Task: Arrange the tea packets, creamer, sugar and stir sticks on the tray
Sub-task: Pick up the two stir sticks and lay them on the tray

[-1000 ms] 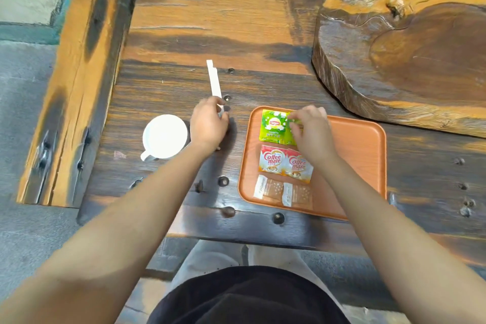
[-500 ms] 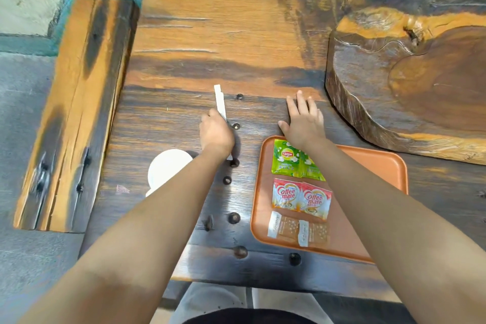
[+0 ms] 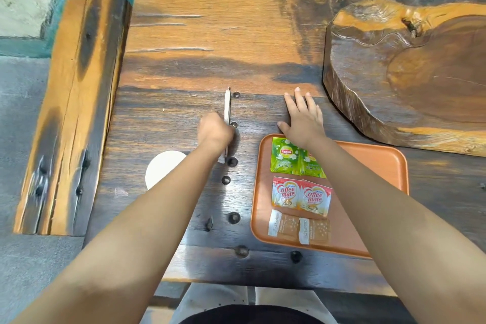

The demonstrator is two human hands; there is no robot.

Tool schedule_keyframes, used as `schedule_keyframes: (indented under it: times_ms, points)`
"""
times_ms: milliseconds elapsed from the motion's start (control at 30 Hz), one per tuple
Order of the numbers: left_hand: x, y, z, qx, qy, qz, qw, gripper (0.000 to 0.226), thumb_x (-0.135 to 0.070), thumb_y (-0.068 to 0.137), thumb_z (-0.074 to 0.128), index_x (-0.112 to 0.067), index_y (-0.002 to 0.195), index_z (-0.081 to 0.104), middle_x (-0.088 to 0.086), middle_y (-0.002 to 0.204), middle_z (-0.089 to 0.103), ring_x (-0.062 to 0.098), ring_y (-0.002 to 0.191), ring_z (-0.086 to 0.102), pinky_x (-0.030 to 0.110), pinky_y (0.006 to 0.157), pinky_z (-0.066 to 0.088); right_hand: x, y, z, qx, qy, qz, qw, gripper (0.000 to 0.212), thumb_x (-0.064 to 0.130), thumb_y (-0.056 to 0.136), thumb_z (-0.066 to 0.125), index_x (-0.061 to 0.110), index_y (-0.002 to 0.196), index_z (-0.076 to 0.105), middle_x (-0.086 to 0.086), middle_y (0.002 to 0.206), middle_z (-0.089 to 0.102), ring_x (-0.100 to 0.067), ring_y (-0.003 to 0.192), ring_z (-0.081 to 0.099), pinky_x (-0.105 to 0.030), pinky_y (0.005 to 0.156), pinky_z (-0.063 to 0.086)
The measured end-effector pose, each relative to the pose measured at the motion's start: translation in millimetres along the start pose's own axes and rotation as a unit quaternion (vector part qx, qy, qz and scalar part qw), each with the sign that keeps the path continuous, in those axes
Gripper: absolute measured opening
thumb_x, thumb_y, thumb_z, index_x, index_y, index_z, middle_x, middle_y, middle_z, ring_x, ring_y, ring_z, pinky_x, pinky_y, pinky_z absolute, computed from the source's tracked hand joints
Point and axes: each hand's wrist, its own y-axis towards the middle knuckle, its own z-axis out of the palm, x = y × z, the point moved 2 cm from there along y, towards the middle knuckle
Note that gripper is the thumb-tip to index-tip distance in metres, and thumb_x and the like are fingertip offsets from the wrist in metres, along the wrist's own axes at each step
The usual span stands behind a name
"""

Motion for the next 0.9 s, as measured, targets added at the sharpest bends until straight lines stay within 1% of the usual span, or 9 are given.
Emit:
schedule_keyframes:
  times_ms: [33,100,200,333,433,533,600,700,900]
  points:
    - [-1,-4,0,0.017,-0.069,-0.015,0.997,0.005,-0.01,0.078,0.065,-0.01,0.08,0.06,0.013,0.09,0.068,0.03,0.091,0.065,0.035,0.082,0.055,0,0,-4,0.007,0.005,-0.002,1.0,0.069,0.036,0.092,0.047,0.024,0.147,0.007,-0.001,0.159,-0.006,-0.025,0.145,-0.006,-0.043,0.119,0.003]
    - [-4,-14,2,0.062,-0.225,-0.035,0.972,0.021,0.0,0.078,0.061,-0.016,0.066,0.053,0.008,0.073,0.064,0.022,0.073,0.067,0.034,0.075,0.059,1,-3,-14,0.005,0.02,-0.014,1.0,0.064,0.03,0.092,0.048,0.019,0.146,0.016,-0.004,0.159,0.004,-0.025,0.145,0.001,-0.042,0.119,0.008]
    - [-13,-36,3,0.153,-0.346,-0.022,0.926,0.028,0.007,0.082,0.053,-0.016,0.067,0.052,0.002,0.059,0.058,0.001,0.037,0.057,0.013,0.043,0.05,8,-22,-25,-0.061,0.068,-0.062,0.994,0.046,0.026,0.092,0.047,0.012,0.135,0.041,-0.01,0.147,0.038,-0.028,0.137,0.026,-0.04,0.111,0.023]
    - [-25,-67,12,0.264,-0.404,-0.007,0.876,0.026,0.007,0.084,0.051,-0.016,0.075,0.057,-0.009,0.044,0.066,-0.002,0.041,0.061,0.012,0.045,0.051,17,-61,-31,-0.064,0.275,-0.061,0.957,0.025,0.026,0.091,0.05,0.011,0.105,0.065,-0.005,0.104,0.068,-0.018,0.098,0.057,-0.028,0.084,0.041]
    - [-37,-92,20,0.317,-0.415,0.015,0.853,0.023,0.008,0.085,0.051,-0.014,0.082,0.059,-0.008,0.046,0.067,-0.001,0.044,0.062,0.012,0.045,0.05,11,-84,-34,-0.036,0.445,-0.014,0.894,0.011,0.019,0.088,0.057,0.014,0.091,0.066,0.003,0.077,0.064,-0.008,0.07,0.057,-0.024,0.071,0.046]
    - [-47,-112,30,0.341,-0.433,0.03,0.834,0.021,0.009,0.084,0.052,-0.01,0.084,0.059,-0.003,0.049,0.069,0.003,0.046,0.065,0.014,0.044,0.051,-5,-102,-36,-0.045,0.533,0.027,0.844,0.006,0.011,0.085,0.062,0.014,0.08,0.062,0.001,0.071,0.06,-0.006,0.061,0.056,-0.017,0.061,0.048]
    - [-51,-122,39,0.345,-0.439,0.037,0.828,0.018,0.009,0.083,0.054,-0.008,0.085,0.06,-0.001,0.055,0.072,0.008,0.053,0.07,0.018,0.05,0.056,-20,-113,-37,-0.057,0.577,0.046,0.813,0.015,0.007,0.083,0.063,0.017,0.073,0.059,-0.003,0.07,0.06,-0.002,0.054,0.058,-0.017,0.057,0.05]
    - [-54,-135,53,0.344,-0.433,0.033,0.832,0.017,0.008,0.083,0.056,-0.008,0.083,0.062,-0.003,0.058,0.073,0.008,0.053,0.069,0.018,0.053,0.057,-43,-131,-37,-0.073,0.597,0.063,0.796,0.016,0.006,0.084,0.062,0.016,0.072,0.057,-0.004,0.069,0.06,0.001,0.049,0.057,-0.013,0.048,0.046]
    - [-55,-157,90,0.313,-0.353,0.01,0.882,0.017,-0.001,0.083,0.062,-0.016,0.076,0.059,0.001,0.072,0.062,0.007,0.049,0.063,0.021,0.05,0.051,-104,-171,-15,-0.128,0.562,0.164,0.8,0.02,0.009,0.084,0.063,0.019,0.069,0.057,0.0,0.065,0.059,0.0,0.045,0.053,-0.02,0.05,0.044]
